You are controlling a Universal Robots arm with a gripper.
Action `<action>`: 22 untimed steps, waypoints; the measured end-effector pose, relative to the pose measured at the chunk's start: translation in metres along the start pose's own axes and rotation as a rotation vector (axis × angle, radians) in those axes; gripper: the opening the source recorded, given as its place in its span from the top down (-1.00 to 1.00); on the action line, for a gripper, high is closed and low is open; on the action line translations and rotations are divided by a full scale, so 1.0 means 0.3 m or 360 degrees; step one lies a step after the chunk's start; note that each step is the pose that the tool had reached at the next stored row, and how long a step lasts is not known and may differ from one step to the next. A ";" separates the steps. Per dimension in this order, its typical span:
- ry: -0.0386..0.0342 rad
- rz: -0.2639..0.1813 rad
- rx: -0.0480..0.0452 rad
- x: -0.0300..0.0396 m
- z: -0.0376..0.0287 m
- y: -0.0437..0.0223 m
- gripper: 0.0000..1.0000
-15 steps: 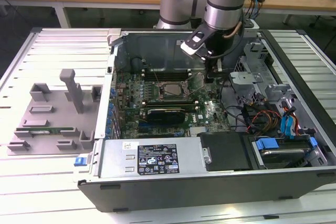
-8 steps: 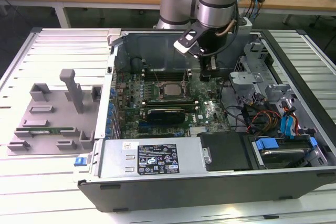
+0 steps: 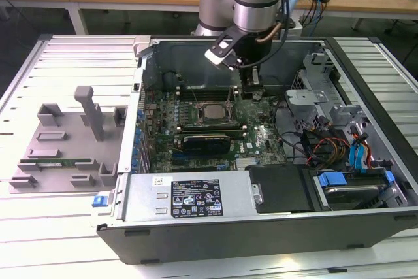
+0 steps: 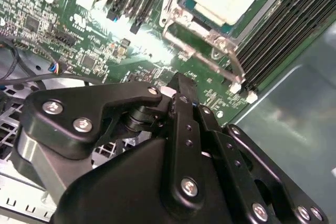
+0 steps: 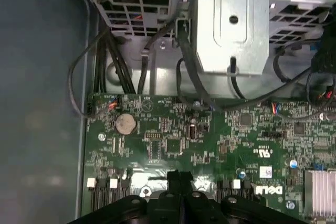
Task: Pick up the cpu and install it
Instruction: 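Close the cpu cover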
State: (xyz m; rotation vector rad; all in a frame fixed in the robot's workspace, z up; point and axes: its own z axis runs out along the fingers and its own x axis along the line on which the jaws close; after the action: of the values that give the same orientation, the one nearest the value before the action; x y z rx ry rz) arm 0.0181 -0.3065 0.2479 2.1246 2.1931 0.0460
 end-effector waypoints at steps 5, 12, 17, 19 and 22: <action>-0.0005 -0.0001 -0.0005 0.006 -0.003 -0.036 0.79; 0.0001 -0.0003 0.0075 0.006 -0.002 -0.034 0.79; 0.0002 -0.0004 0.0075 0.007 -0.002 -0.062 0.79; 0.0002 -0.0004 0.0075 0.009 0.001 -0.092 0.79; 0.0002 -0.0003 0.0075 0.010 0.013 -0.120 0.79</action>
State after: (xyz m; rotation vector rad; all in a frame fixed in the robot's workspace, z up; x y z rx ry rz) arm -0.0175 -0.3048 0.2410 2.1469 2.2188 -0.0046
